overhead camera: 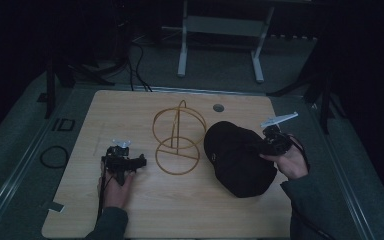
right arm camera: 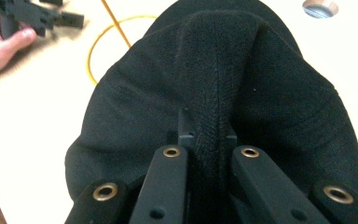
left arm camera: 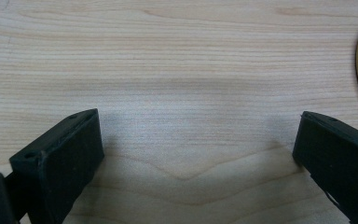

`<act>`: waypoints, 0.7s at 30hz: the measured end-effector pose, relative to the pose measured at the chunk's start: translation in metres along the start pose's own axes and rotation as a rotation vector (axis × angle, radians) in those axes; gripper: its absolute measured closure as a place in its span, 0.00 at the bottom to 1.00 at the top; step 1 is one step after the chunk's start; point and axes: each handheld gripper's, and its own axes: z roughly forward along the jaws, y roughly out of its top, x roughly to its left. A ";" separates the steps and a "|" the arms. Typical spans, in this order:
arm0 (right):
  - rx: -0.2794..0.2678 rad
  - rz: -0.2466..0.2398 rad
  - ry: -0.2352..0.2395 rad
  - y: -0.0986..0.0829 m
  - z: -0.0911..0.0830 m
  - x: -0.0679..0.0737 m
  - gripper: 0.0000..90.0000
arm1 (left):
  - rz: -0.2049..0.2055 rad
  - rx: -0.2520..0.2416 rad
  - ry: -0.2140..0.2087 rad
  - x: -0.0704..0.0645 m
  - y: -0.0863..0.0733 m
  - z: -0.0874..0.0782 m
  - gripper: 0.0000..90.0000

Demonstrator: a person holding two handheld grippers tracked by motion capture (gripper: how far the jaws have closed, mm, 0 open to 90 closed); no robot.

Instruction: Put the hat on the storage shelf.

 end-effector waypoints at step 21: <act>-0.188 0.056 -0.060 0.004 -0.017 -0.001 0.97 | 0.003 0.003 0.000 0.000 0.000 0.000 0.01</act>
